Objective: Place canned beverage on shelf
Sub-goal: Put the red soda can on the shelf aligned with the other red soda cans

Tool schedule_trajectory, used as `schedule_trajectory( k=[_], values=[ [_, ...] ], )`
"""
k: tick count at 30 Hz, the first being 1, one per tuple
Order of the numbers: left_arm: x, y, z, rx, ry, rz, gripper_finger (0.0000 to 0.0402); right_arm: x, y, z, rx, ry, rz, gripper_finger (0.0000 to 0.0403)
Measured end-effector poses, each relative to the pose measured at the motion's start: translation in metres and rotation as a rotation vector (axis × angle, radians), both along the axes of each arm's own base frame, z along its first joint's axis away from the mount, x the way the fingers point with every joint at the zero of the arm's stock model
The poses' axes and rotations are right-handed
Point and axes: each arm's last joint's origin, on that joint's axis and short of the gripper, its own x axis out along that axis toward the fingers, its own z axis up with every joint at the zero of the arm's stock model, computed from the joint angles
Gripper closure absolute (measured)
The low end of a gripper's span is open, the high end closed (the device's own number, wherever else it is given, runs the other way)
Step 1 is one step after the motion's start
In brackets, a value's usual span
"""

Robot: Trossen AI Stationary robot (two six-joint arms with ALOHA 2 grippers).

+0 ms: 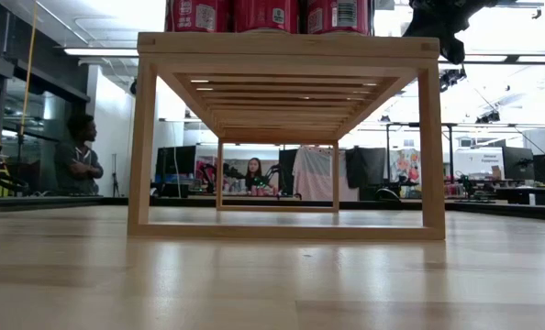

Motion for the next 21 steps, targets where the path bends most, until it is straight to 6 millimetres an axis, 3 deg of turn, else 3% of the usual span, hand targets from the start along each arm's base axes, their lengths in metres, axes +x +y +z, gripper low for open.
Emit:
schedule_trajectory(
  k=[10, 17, 21],
  values=[
    [0.0005, 0.0005, 0.0000, 0.010, -0.021, -0.002, 0.0087, -0.0001, -0.0005, 0.0001, -0.009, 0.000, -0.016, 0.0403],
    [0.0015, 0.0018, 0.0000, 0.018, -0.016, 0.011, 0.0145, -0.0001, -0.0005, 0.0001, -0.009, -0.001, -0.016, 0.0403],
    [0.0034, 0.0024, 0.0033, 0.022, 0.017, 0.034, 0.0149, -0.0001, -0.0005, 0.0001, -0.009, -0.001, -0.016, 0.0403]
  ],
)
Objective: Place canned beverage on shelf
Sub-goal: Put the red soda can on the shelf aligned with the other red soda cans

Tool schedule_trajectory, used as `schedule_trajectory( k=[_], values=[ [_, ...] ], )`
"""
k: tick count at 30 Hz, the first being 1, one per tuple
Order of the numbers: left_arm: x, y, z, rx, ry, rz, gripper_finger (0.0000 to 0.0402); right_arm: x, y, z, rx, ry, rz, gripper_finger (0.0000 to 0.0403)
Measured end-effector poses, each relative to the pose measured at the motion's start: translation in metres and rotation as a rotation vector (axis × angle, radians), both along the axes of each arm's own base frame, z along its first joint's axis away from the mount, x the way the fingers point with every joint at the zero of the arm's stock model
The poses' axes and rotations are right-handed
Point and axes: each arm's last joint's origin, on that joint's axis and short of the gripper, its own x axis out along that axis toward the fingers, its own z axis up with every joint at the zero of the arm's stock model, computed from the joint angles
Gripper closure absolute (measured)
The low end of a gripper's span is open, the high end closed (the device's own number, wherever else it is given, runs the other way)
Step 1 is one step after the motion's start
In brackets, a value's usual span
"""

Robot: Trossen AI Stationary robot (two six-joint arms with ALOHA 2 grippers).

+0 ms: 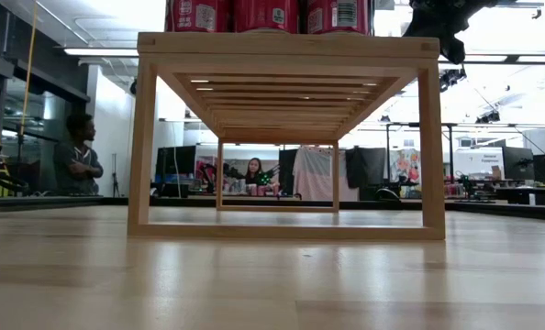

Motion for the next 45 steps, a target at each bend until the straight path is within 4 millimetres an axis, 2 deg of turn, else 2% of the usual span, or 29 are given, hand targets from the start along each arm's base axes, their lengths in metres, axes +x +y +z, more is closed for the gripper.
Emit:
schedule_trajectory(
  k=[5, 9, 14, 19, 26, 29, 31, 36, 40, 45],
  values=[
    [0.004, -0.001, 0.016, 0.018, 0.022, 0.016, 0.0149, 0.000, 0.000, 0.000, -0.001, 0.000, 0.001, 0.0403],
    [0.010, -0.003, 0.046, 0.004, 0.022, 0.006, 0.0149, 0.001, 0.000, 0.001, -0.002, -0.009, 0.001, 0.0403],
    [0.022, 0.003, 0.106, -0.143, -0.075, 0.046, 0.0149, 0.003, 0.000, 0.005, -0.006, -0.060, 0.002, 0.0403],
    [0.039, 0.028, 0.175, -0.297, -0.268, 0.158, 0.0149, 0.009, 0.001, 0.015, -0.009, -0.178, 0.044, 0.0403],
    [0.067, 0.067, 0.250, -0.348, -0.605, 0.209, 0.0149, 0.018, 0.003, 0.038, 0.023, -0.442, 0.120, 0.0386],
    [0.075, 0.086, 0.276, -0.307, -0.746, 0.209, 0.0149, 0.019, 0.005, 0.052, 0.036, -0.572, 0.168, 0.0354],
    [0.078, 0.098, 0.291, -0.256, -0.840, 0.215, 0.0149, 0.018, 0.009, 0.069, 0.032, -0.666, 0.204, 0.0322],
    [0.085, 0.128, 0.322, -0.111, -1.037, 0.247, 0.0149, 0.017, 0.028, 0.115, -0.043, -0.810, 0.337, 0.0220],
    [0.095, 0.145, 0.331, -0.044, -1.095, 0.271, 0.0149, 0.034, 0.046, 0.143, -0.143, -0.804, 0.442, 0.0136],
    [0.103, 0.159, 0.334, -0.022, -1.116, 0.314, 0.0149, 0.067, 0.067, 0.160, -0.248, -0.718, 0.539, 0.0062]
  ],
)
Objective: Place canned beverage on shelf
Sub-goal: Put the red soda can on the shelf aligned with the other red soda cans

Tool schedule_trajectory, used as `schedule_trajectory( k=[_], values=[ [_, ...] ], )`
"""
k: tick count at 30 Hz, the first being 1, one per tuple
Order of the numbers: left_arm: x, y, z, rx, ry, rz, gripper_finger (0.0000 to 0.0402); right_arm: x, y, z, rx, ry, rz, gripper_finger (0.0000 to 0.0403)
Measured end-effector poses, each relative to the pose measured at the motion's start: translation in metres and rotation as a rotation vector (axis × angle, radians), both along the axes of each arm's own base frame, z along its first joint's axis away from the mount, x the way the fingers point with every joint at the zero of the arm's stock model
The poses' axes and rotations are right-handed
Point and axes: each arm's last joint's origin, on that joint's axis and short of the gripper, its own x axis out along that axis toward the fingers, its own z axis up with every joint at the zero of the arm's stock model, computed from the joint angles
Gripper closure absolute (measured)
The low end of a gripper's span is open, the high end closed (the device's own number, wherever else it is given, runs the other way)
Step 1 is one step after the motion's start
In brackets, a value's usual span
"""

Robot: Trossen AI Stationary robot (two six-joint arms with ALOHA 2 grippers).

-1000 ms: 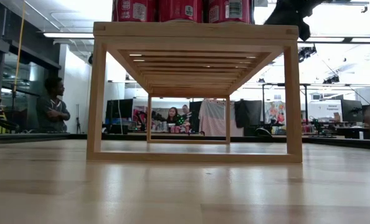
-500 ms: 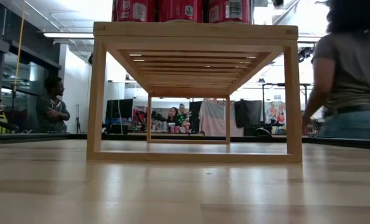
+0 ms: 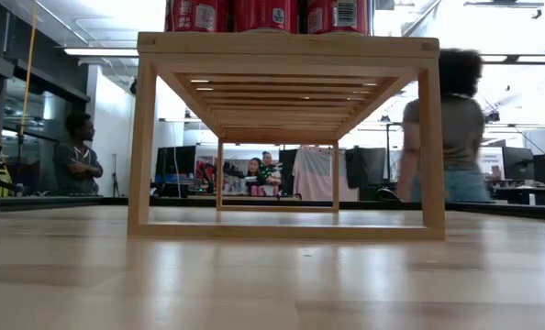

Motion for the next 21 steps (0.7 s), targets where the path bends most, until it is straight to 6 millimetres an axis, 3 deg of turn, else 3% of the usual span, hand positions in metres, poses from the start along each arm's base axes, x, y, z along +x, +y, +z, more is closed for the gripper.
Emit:
schedule_trajectory(
  k=[4, 10, 21],
  values=[
    [0.005, 0.007, -0.001, -0.039, -0.009, 0.053, 0.0149, 0.027, 0.010, 0.006, -0.120, 0.072, 0.005, 0.0034],
    [0.005, 0.008, -0.001, -0.105, -0.030, 0.085, 0.0149, 0.059, 0.017, 0.013, -0.315, 0.185, -0.019, 0.0029],
    [0.005, 0.009, 0.000, -0.139, -0.056, 0.134, 0.0149, 0.100, 0.022, 0.019, -0.534, 0.237, -0.176, 0.0029]
  ],
)
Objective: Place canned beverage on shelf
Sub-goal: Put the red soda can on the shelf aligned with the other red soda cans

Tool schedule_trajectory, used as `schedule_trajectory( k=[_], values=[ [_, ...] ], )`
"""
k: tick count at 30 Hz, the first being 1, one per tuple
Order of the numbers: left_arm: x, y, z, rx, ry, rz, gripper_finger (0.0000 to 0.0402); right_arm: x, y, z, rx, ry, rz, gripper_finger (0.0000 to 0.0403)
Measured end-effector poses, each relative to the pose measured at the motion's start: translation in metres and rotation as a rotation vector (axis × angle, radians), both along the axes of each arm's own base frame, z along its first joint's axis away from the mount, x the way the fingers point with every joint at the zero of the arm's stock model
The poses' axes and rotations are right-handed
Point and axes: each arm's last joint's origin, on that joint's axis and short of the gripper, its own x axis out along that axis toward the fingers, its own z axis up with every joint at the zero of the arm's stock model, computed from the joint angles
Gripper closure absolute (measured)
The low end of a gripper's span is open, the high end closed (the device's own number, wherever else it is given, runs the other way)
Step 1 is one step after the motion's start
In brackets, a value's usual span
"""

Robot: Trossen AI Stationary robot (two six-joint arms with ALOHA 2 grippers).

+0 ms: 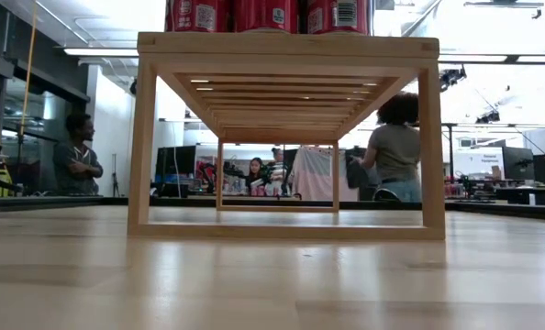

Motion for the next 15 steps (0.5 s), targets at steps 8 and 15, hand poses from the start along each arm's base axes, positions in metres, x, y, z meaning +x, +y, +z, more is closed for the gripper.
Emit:
schedule_trajectory(
  k=[8, 15],
  values=[
    [0.000, 0.001, -0.001, 0.006, 0.000, 0.033, 0.0149, 0.018, 0.003, -0.010, -0.058, 0.016, -0.043, 0.0029],
    [0.005, 0.001, -0.002, 0.010, 0.005, 0.043, 0.0149, 0.021, 0.002, -0.013, -0.075, 0.021, -0.092, 0.0029]
  ],
)
